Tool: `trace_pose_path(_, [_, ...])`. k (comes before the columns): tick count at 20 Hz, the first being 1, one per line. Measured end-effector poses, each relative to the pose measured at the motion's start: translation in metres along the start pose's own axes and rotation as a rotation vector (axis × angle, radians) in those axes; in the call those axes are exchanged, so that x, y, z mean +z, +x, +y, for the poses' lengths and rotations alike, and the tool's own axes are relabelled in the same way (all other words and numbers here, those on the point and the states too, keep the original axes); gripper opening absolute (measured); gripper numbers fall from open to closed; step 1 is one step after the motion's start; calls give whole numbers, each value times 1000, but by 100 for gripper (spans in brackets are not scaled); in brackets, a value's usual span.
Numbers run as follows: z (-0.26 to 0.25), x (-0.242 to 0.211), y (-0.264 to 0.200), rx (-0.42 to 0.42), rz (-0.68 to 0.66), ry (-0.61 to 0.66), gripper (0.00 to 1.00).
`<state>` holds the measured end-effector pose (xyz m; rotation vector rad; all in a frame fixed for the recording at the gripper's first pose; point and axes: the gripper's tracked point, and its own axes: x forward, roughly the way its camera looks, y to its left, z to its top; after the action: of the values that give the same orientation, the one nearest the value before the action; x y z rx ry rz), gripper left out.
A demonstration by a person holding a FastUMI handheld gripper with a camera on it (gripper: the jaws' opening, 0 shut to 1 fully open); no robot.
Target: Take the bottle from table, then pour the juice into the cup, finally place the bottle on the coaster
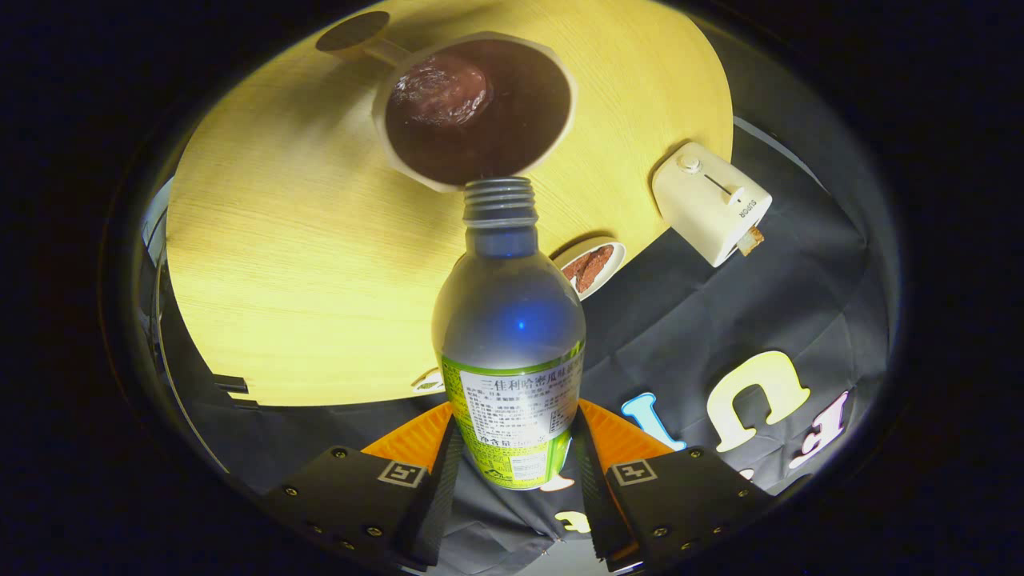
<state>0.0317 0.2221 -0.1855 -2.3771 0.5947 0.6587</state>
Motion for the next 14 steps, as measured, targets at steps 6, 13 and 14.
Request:
trace_pose_path(6, [1,-3,2,35,9,-5,69])
trace_pose_path(13, [5,-9,3,61,29,-13,69])
trace_pose_path(14, [5,-11,4,61,36,-14,69])
